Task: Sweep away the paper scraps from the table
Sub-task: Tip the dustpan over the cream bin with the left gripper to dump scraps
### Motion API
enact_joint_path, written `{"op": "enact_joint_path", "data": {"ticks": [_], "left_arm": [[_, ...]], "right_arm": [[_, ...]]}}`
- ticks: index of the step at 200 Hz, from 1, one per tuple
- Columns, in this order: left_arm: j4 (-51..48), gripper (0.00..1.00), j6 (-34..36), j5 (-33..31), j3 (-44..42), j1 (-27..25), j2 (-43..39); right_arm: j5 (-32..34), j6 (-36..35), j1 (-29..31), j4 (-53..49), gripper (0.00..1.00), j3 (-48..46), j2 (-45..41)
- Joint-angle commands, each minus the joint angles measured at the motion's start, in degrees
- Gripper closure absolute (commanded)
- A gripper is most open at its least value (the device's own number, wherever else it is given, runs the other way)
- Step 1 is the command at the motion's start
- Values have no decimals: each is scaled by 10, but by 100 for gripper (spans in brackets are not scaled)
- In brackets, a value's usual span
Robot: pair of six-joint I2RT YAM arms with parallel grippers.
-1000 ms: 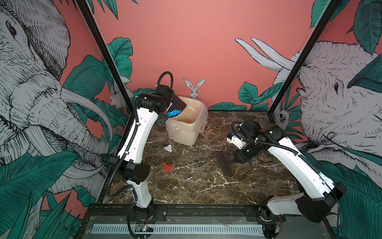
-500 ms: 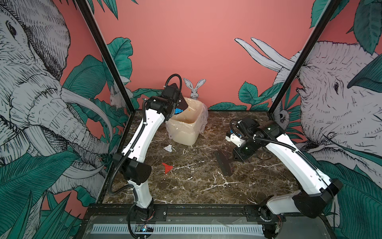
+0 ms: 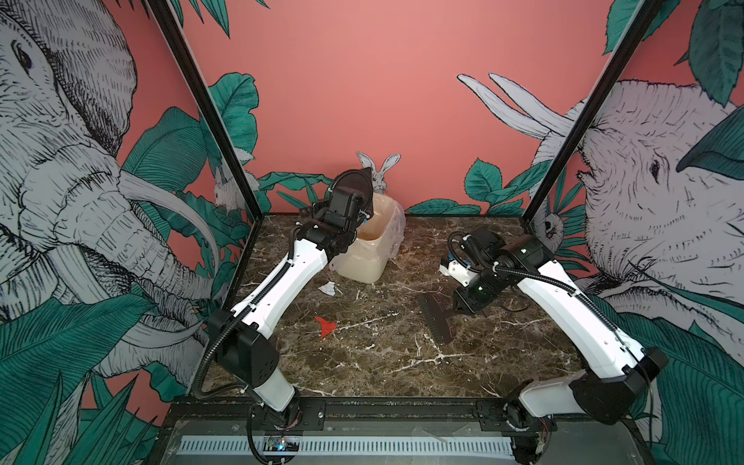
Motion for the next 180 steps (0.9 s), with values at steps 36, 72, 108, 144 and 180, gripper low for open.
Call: {"op": "enact_joint_path", "data": {"ticks": [36, 72, 108, 144, 180], "left_arm": [[198, 100, 176, -26, -69, -5, -43], [287, 100, 260, -7, -100, -9, -56], [310, 100, 294, 9, -105, -9, -62], [305, 100, 297, 6, -107, -9, -69], [253, 100, 223, 5, -80, -8, -85]], "right_arm": [[-7, -2, -2, -2, 100, -5, -12], [-7, -2, -2, -3, 100, -4, -16], [-5, -1, -2, -5, 100, -2, -19], [-3, -1, -2, -5, 100, -5, -23], [-2, -1, -2, -3, 100, -6, -26]]}}
